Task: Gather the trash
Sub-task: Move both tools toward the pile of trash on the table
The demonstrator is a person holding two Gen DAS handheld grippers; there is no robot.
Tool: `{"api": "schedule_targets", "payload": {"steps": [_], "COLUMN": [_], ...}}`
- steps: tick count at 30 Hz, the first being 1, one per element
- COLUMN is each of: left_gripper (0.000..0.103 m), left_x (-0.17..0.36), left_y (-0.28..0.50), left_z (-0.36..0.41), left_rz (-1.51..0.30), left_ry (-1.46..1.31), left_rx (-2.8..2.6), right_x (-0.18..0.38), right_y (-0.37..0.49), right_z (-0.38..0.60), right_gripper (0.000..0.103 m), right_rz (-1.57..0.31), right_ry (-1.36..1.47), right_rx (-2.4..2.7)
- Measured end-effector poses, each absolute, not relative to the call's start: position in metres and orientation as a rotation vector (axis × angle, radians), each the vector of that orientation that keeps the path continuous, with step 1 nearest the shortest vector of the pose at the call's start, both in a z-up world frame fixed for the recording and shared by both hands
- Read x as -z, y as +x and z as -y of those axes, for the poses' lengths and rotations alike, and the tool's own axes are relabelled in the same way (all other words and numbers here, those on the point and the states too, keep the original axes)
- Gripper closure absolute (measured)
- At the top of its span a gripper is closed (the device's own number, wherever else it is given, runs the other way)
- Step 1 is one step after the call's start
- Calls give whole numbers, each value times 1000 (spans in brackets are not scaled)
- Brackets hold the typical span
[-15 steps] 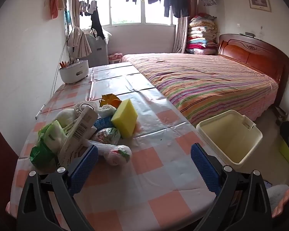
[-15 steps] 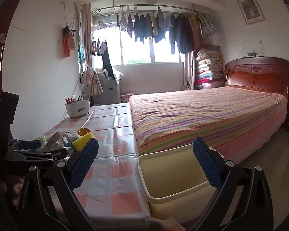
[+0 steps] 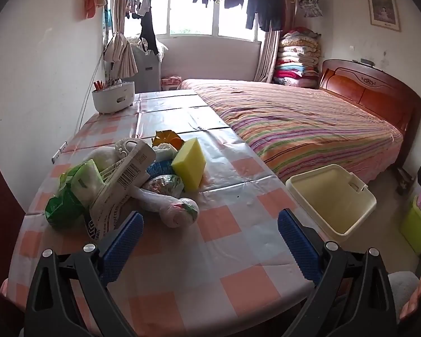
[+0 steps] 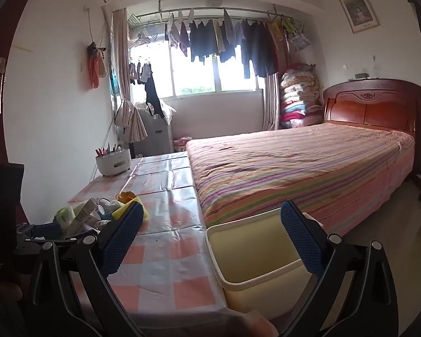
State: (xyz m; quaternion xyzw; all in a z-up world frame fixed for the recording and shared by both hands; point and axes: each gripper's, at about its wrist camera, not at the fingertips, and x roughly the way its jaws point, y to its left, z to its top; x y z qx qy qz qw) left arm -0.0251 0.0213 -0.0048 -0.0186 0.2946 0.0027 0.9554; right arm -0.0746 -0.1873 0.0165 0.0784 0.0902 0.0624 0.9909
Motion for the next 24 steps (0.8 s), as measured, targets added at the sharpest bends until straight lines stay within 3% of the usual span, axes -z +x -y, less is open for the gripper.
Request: {"api": "schedule_targets", "payload": {"steps": [14, 24], "left_gripper": [9, 9], "left_x": [-5, -31], "left_y": [-43, -4], "left_z": [-25, -25], "left_rz": [-566, -496], "left_ry": [12, 56], "left_rx": [-121, -128], "right_x": [-32, -82], "right_y": [-43, 23], "right_z": [181, 164], "right_gripper": [6, 6], "right_rz": [-132, -28], "right_ry": [218, 204], "right_rx": [-239, -300]}}
